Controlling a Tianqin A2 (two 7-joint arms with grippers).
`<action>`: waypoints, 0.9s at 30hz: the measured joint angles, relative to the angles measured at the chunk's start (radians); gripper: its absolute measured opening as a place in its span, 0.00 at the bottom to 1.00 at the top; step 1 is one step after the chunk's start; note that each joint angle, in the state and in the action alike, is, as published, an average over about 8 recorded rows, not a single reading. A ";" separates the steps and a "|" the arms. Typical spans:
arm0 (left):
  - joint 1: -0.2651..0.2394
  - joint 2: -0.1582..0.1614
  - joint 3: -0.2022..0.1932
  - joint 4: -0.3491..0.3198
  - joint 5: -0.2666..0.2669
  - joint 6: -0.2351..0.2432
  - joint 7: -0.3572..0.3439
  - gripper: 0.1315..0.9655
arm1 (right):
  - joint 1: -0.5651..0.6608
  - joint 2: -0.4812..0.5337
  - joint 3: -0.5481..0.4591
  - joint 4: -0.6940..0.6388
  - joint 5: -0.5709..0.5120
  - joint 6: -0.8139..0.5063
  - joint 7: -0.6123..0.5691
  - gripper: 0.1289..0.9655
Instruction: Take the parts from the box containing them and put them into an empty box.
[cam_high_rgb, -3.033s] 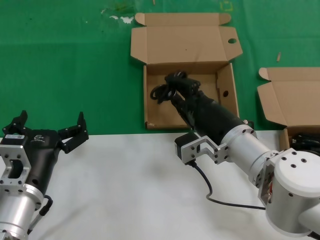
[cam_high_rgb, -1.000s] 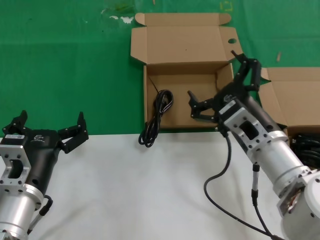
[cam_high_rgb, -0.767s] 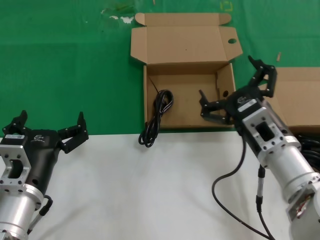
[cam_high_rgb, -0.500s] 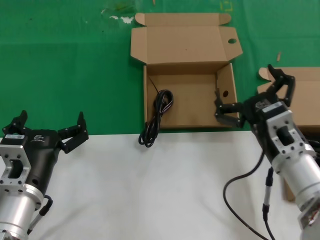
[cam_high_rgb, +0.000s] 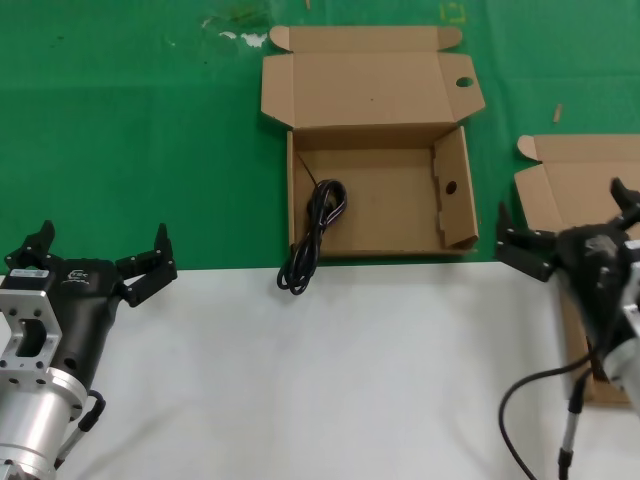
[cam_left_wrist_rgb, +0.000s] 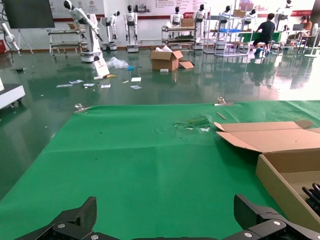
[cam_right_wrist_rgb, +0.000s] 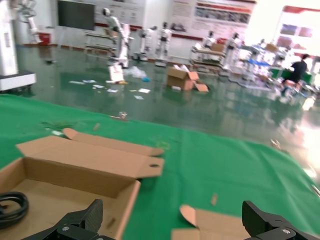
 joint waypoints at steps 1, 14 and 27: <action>0.000 0.000 0.000 0.000 0.000 0.000 0.000 1.00 | -0.010 -0.003 0.015 0.001 -0.009 -0.004 0.020 1.00; 0.000 0.000 0.000 0.000 0.000 0.000 0.000 1.00 | -0.051 -0.017 0.076 0.008 -0.046 -0.023 0.105 1.00; 0.000 0.000 0.000 0.000 0.000 0.000 0.000 1.00 | -0.051 -0.017 0.076 0.008 -0.046 -0.023 0.105 1.00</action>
